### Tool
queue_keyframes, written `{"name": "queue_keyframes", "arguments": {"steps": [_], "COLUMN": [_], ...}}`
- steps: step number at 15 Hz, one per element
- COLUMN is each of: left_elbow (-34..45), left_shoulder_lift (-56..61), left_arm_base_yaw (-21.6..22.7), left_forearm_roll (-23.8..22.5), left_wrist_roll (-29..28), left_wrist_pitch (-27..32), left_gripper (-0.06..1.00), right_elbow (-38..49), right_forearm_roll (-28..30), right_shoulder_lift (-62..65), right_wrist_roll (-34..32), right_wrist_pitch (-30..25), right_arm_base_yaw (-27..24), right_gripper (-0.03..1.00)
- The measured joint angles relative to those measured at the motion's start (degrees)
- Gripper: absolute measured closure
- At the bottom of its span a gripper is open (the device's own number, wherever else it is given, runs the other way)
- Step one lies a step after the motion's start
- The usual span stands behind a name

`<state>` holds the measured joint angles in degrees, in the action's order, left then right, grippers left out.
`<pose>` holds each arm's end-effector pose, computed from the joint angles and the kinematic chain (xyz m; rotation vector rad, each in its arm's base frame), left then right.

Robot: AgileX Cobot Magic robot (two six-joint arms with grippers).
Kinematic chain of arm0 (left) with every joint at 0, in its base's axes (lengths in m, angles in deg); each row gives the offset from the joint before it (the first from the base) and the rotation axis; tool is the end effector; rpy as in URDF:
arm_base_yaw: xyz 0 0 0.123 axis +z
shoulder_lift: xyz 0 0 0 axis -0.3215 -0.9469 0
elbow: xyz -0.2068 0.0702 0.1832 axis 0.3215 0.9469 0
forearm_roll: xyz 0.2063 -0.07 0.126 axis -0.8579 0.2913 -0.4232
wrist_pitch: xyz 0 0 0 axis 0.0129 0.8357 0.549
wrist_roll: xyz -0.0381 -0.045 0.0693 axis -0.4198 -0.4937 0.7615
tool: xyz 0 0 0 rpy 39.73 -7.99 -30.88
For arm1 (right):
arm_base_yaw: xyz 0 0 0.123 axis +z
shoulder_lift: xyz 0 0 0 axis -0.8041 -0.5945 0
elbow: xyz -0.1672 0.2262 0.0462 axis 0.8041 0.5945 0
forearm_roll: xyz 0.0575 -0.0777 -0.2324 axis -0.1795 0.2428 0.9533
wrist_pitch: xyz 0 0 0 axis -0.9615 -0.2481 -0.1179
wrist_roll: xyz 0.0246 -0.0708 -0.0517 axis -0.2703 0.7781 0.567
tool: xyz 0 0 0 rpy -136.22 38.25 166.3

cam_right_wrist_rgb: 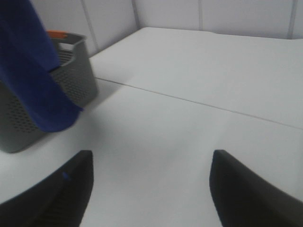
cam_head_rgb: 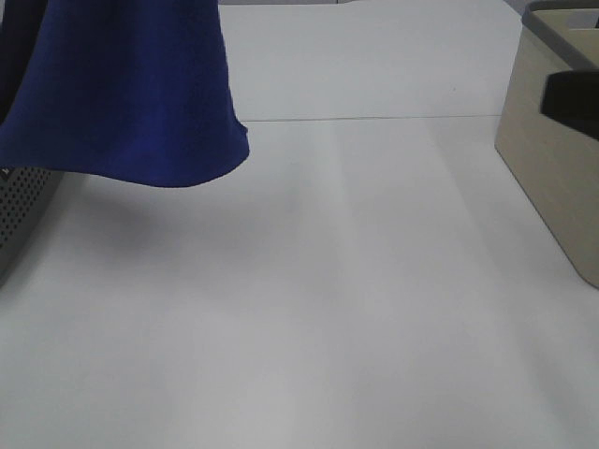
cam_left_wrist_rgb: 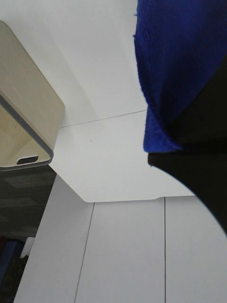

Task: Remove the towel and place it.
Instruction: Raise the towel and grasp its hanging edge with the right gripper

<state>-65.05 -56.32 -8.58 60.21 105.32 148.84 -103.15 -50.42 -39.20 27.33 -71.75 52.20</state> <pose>0.2533 -0.1671 0.5222 1.7281 1.1021 0.1475 0.1371 0.0443 0.2961 -0.4481 1.8186 0.4254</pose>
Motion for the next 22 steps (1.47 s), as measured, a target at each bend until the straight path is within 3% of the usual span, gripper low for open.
{"name": "queue_keyframes", "arguments": {"steps": [2,5,6,10,12,17,22], "left_elbow": [0.00,0.00,0.00,0.00,0.00,0.00,0.00], "left_shoulder_lift": [-1.38,-3.84,-5.21,-6.53,-6.53,-7.10,-7.39], "left_arm_base_yaw": [-2.01,-4.53,-6.25,-7.56,-7.56,-7.68,-7.68], "left_forearm_roll": [0.06,-0.40,-0.46,0.06,1.43,4.41,4.64], "left_wrist_roll": [0.17,2.18,2.86,3.67,4.53,5.56,5.73], "left_wrist_pitch": [-0.46,-2.98,-4.98,-9.11,-10.37,-13.58,-15.30], "left_gripper": [0.94,0.94,0.94,0.94,0.94,0.94,0.94], "right_elbow": [0.00,-2.06,-6.53,-15.30,-17.19,-19.37,-19.48], "right_forearm_roll": [-21.43,-25.21,-25.67,-25.95,-26.30,-26.30,-22.46], "right_shoulder_lift": [-12.66,-25.44,-33.98,-48.13,-52.37,-59.01,-59.07], "right_wrist_roll": [23.84,35.24,37.93,38.79,39.76,44.63,45.72], "right_wrist_pitch": [-11.57,-22.80,-28.53,-34.78,-35.70,-35.75,-36.10], "right_arm_base_yaw": [0.00,0.00,0.00,0.00,0.40,7.79,7.96], "right_gripper": [0.28,0.28,0.28,0.28,0.28,0.28,0.28]}}
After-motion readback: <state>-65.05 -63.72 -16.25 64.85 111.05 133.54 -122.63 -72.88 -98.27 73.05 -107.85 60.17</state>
